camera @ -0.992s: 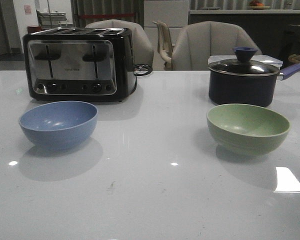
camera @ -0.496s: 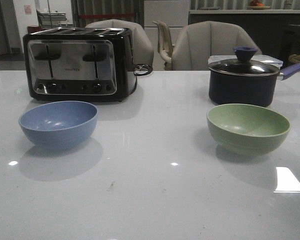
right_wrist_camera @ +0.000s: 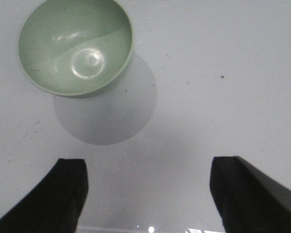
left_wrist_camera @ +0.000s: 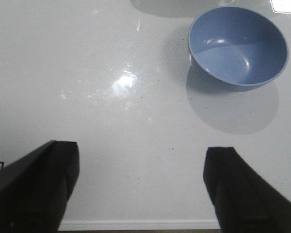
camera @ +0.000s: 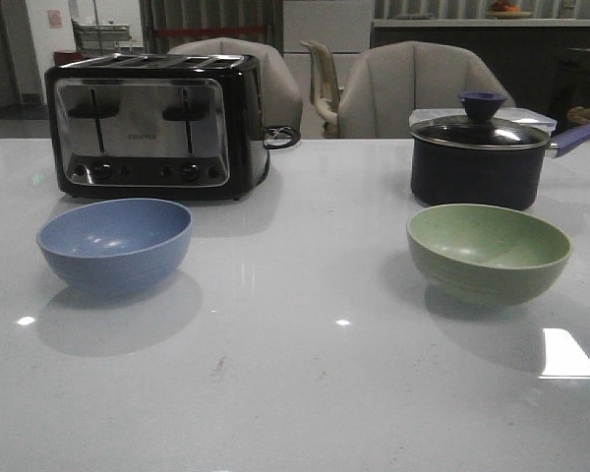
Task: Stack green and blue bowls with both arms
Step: 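Lower the right gripper onto the rim of the pale green bowl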
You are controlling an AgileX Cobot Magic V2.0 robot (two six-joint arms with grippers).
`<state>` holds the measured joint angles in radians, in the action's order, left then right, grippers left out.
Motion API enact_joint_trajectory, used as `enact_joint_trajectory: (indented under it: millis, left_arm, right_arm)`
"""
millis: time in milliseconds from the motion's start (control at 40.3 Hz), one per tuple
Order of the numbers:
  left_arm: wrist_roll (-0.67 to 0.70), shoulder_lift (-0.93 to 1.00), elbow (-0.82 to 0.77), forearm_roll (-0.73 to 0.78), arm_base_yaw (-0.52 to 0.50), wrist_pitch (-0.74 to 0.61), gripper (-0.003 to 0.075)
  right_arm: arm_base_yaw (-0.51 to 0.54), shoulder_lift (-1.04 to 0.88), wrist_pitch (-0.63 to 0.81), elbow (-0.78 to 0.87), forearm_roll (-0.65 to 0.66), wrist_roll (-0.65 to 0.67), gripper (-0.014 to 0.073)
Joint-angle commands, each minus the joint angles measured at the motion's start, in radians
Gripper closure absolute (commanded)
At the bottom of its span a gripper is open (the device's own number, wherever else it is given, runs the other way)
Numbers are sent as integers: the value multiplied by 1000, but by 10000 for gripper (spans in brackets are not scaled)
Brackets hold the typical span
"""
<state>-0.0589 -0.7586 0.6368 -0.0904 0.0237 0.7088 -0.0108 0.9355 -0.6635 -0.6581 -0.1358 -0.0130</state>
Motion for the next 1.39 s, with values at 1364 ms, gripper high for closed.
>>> enact_joint_trajectory:
  millis: [1364]
  left_arm:
    - [6, 3, 36, -8, 0, -71, 135]
  right_arm:
    - [-46, 890, 123, -571, -49, -47, 213]
